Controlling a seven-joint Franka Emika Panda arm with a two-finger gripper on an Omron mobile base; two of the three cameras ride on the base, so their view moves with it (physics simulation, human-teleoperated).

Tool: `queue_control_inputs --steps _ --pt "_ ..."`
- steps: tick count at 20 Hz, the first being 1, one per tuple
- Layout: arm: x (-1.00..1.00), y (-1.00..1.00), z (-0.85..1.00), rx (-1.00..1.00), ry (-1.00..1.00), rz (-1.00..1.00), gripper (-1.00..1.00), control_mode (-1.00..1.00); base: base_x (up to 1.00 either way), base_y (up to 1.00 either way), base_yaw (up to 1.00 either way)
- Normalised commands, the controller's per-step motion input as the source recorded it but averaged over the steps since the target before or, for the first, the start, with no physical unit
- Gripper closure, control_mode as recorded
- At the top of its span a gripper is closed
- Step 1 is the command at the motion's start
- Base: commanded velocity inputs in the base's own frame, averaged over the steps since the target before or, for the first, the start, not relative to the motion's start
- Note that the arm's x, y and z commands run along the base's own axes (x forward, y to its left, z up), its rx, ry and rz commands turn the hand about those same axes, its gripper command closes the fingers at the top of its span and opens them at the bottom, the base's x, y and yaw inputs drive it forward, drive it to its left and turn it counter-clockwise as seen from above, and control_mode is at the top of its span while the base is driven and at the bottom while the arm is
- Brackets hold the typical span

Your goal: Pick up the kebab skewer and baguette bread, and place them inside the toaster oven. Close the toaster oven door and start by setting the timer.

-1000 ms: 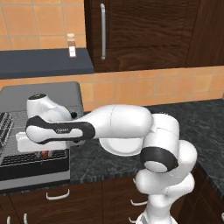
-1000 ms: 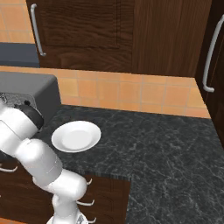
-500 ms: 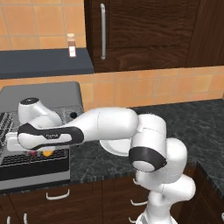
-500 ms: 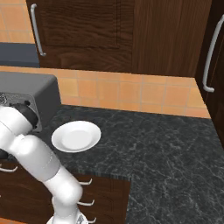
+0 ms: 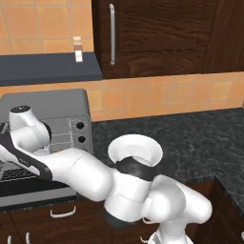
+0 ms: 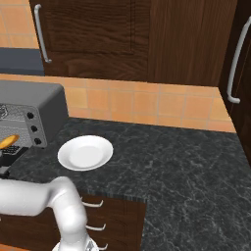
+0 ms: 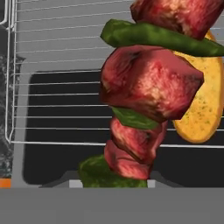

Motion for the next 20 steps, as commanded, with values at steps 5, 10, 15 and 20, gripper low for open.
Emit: queue_control_inputs --steps 5,10,15,20 --pt "0.05 0.04 -0.25 -0.02 -0.01 0.0 1.0 -1.0 0.0 0.0 0.0" --pt "0.2 0.0 -0.3 0.0 -0.01 0.0 1.0 -1.0 0.0 0.0 0.0" --pt "0.14 0.0 -0.31 0.0 -0.01 0.0 1.0 -1.0 0.0 0.0 0.0" --pt "0.07 0.0 -0.11 0.0 0.0 0.0 1.0 -1.0 0.0 0.0 0.0"
